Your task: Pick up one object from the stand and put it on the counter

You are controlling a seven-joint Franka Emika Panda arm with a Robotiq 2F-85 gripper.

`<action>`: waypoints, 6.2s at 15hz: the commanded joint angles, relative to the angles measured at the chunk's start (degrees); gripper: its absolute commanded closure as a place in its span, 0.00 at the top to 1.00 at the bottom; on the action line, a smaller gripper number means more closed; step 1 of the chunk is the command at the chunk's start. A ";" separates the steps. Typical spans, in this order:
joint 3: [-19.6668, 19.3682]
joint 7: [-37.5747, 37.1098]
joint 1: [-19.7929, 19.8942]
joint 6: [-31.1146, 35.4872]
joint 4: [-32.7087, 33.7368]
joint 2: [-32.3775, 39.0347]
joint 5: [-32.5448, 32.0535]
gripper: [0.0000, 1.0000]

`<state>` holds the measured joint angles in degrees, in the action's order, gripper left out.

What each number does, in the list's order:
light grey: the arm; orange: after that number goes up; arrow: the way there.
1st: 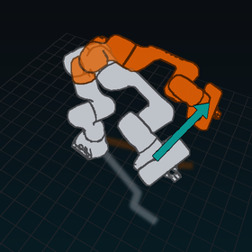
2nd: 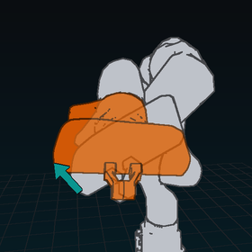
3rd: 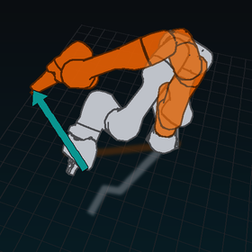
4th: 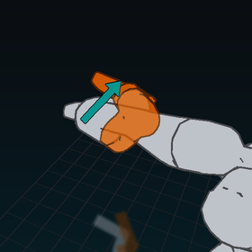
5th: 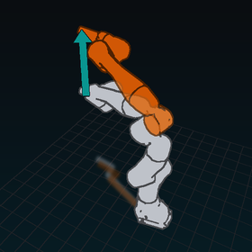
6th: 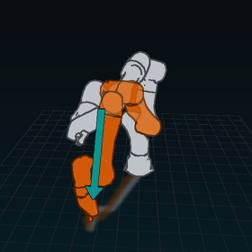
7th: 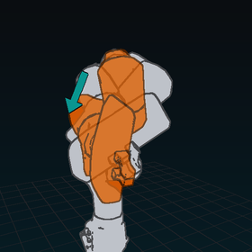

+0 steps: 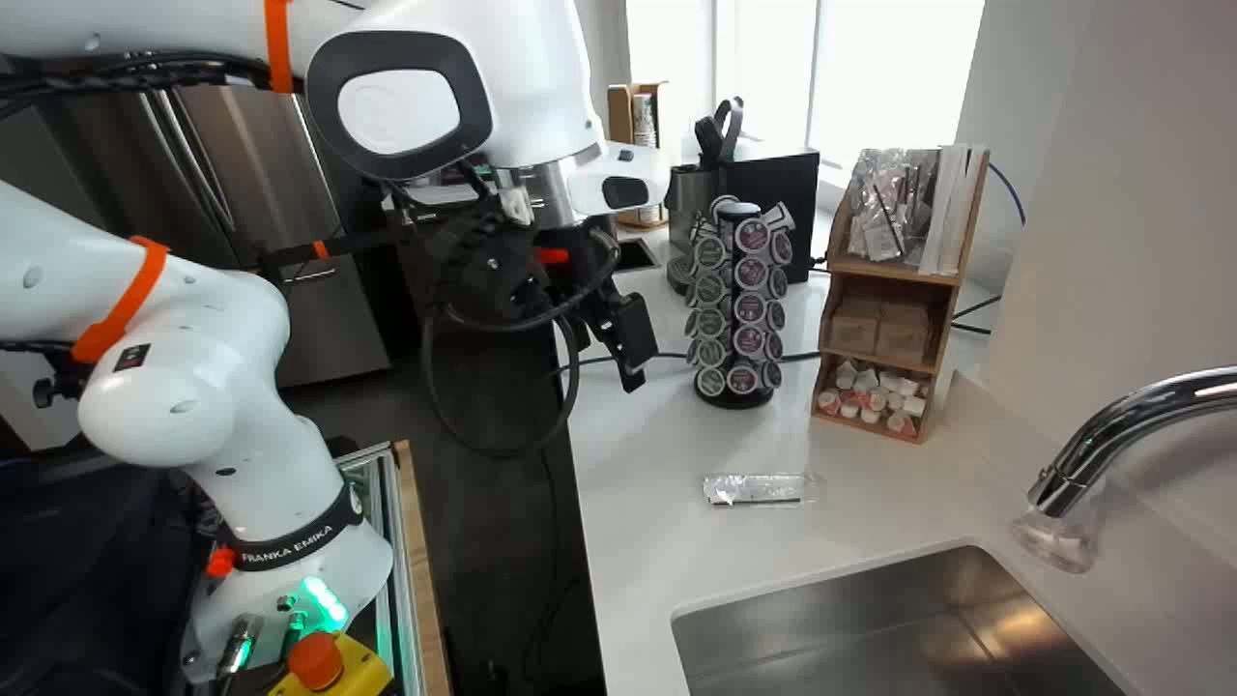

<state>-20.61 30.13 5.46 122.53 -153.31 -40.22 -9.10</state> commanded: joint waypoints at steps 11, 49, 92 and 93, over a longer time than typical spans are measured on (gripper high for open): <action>-1.54 9.75 -0.99 13.69 1.03 7.60 -3.37 1.00; -2.34 63.02 -10.31 24.55 30.69 53.08 66.63 1.00; 23.58 86.51 10.37 25.04 67.07 88.88 78.51 0.72; 23.75 86.92 10.52 25.00 67.35 89.10 78.64 0.70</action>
<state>1.73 113.88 14.95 146.05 -87.80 47.14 67.67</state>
